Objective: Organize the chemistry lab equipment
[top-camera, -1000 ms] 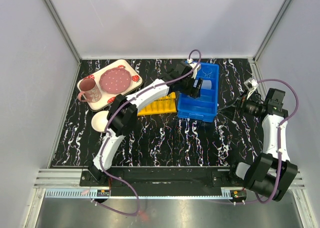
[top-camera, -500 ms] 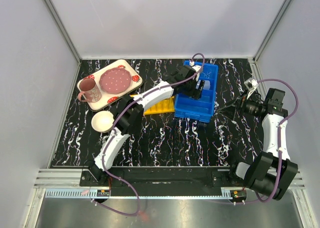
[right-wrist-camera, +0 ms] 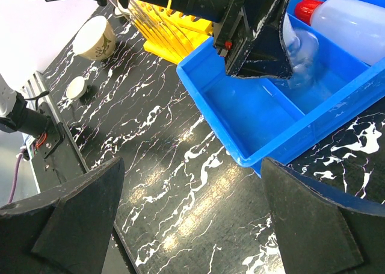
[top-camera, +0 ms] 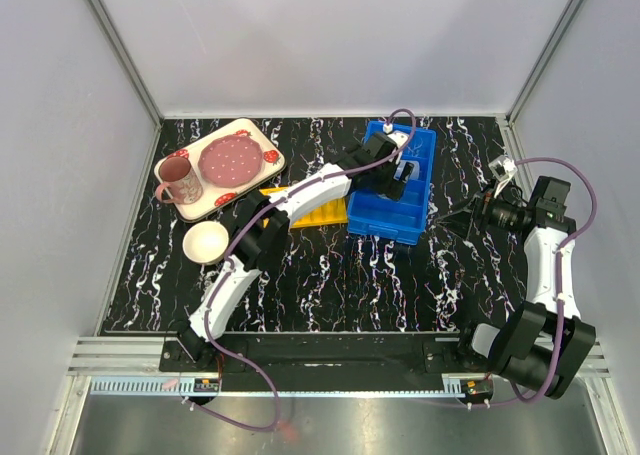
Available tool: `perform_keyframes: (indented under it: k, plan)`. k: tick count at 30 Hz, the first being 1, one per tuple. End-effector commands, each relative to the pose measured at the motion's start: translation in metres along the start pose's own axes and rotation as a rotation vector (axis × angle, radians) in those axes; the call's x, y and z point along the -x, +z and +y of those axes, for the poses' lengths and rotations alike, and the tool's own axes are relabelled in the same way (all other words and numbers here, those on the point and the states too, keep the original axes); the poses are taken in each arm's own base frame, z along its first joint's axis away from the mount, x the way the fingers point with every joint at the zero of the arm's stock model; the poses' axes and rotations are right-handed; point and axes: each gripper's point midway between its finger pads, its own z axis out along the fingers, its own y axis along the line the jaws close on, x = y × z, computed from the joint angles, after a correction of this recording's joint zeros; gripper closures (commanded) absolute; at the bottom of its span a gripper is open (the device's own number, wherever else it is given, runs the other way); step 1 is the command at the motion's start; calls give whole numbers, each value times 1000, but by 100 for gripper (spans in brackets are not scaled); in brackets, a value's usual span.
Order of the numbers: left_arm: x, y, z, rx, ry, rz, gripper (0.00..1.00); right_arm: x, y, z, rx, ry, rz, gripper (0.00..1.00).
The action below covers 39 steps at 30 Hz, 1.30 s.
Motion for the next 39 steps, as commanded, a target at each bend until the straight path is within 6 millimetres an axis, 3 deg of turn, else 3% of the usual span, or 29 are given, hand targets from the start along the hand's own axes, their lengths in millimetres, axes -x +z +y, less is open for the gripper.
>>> perform_keyframes:
  k: [1,9,15,18,20,21,22,24,28,29,30,31,32,33,34,35,36,37,39]
  plan:
    - [40,-16,-4,23,23,-101,8,4,-2,-3,-4,-15,-16,0]
    - [65,-43,-15,-6,11,-159,4,4,-3,-2,-2,-14,-22,0]
    - [109,-105,-36,-89,9,-281,5,5,-4,1,-4,-41,-27,0]
    - [119,-143,-41,-113,15,-338,5,6,-5,2,-9,-52,-29,0]
    - [117,-172,-41,-116,18,-365,5,7,-5,2,-13,-61,-29,0]
    - [103,-171,-37,-107,20,-343,5,7,-6,3,-15,-64,-29,0]
    - [111,-201,-38,-109,23,-391,5,6,-6,2,-16,-61,-27,0]
    - [105,-222,-33,-94,29,-416,4,7,-6,2,-22,-70,-26,0]
    - [62,-281,-6,1,17,-450,4,8,-7,3,-28,-85,-27,0]
    - [52,-291,1,23,10,-454,4,8,-7,3,-31,-86,-26,0]
    - [24,-286,12,56,2,-406,4,8,-7,2,-35,-89,-24,0]
    - [22,-315,20,83,-18,-461,4,8,-8,3,-35,-92,-25,0]
    - [11,-323,30,107,-50,-463,3,8,-8,2,-38,-91,-23,0]
    - [-18,-317,42,142,-71,-410,2,8,-8,2,-38,-92,-24,0]
    - [-24,-340,52,170,-105,-456,1,9,-8,2,-40,-92,-23,0]
    - [-34,-345,63,192,-159,-459,1,8,-8,2,-40,-94,-23,0]
    - [-62,-339,73,218,-187,-413,1,8,-8,1,-39,-92,-24,0]
    - [-68,-356,77,218,-223,-455,1,8,-8,2,-38,-91,-23,0]
    - [-99,-362,89,238,-327,-451,1,8,-8,2,-38,-94,-24,0]
